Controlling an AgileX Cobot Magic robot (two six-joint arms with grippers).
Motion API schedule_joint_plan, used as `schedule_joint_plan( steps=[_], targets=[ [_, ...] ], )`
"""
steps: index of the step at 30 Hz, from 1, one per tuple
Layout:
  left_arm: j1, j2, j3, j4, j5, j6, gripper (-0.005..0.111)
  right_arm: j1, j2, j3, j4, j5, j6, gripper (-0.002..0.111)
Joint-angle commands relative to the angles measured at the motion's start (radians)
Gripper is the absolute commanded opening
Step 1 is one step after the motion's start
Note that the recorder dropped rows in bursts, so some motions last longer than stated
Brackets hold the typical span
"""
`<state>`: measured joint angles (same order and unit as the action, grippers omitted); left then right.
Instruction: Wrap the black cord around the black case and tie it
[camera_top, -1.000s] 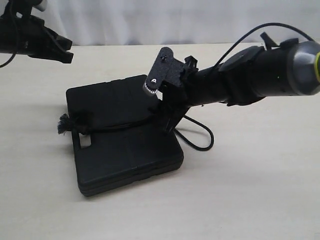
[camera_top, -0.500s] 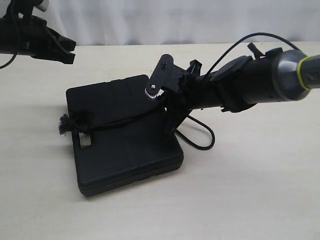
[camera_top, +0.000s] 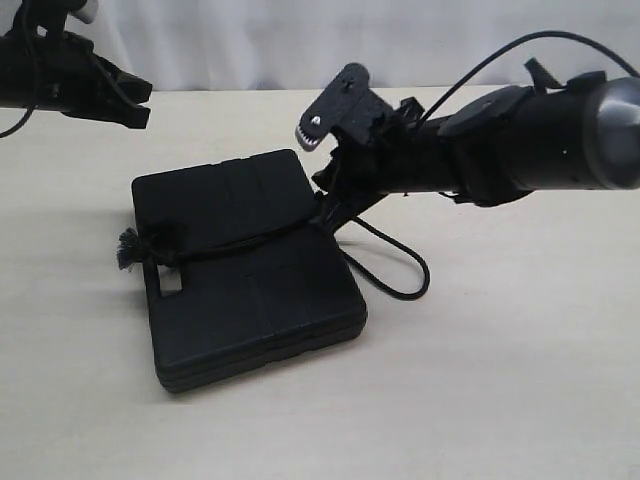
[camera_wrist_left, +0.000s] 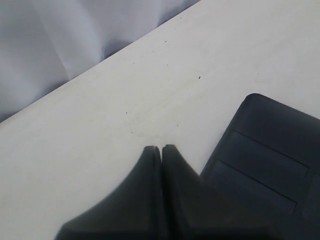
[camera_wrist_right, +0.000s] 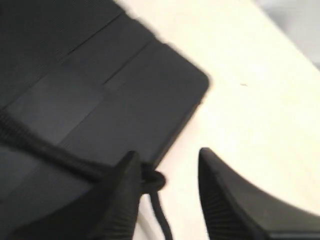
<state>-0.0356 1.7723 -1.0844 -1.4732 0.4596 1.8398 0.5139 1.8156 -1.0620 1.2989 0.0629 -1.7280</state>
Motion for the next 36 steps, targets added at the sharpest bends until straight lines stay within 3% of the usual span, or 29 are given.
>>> schedule_joint_plan(
  steps=[1, 5, 9, 12, 15, 17, 22, 27, 32, 36],
  targets=[
    [0.002, -0.005, 0.004, -0.011, 0.006, 0.016, 0.000, -0.026, -0.024, 0.034, 0.005, -0.035, 0.072, 0.043],
    [0.002, -0.005, 0.004, -0.011, 0.008, 0.018, 0.000, -0.086, -0.020, 0.049, 0.024, 0.017, 0.146, 0.043],
    [0.000, -0.005, 0.004, -0.011, 0.018, 0.018, 0.000, -0.182, -0.020, 0.025, -0.032, 0.189, 0.388, 0.043],
    [0.000, -0.005, 0.004, -0.011, 0.025, 0.018, 0.000, -0.281, -0.007, -0.044, -0.365, 0.469, 0.693, 0.043],
    [0.000, -0.005, 0.004, -0.011, 0.031, 0.018, 0.000, -0.319, 0.021, -0.100, -0.656, 0.607, 0.857, 0.043],
    [0.000, -0.005, 0.004, -0.011, 0.031, 0.018, 0.000, -0.313, 0.032, -0.098, -0.768, 0.599, 0.802, 0.043],
    [0.000, -0.005, 0.004, -0.011, 0.045, 0.018, 0.000, -0.246, 0.061, -0.046, -0.737, 0.486, 0.575, 0.043],
    [0.000, -0.005, 0.004, -0.011, 0.045, 0.020, 0.000, -0.197, 0.093, -0.037, -0.739, 0.370, 0.562, 0.054],
    [0.000, -0.005, 0.004, -0.011, 0.047, 0.020, 0.000, -0.197, 0.148, -0.037, -0.736, 0.211, 0.590, 0.054],
    [0.000, -0.005, 0.004, -0.011, 0.047, 0.020, 0.000, -0.187, 0.165, -0.037, -0.740, 0.213, 0.562, 0.054]
  ],
)
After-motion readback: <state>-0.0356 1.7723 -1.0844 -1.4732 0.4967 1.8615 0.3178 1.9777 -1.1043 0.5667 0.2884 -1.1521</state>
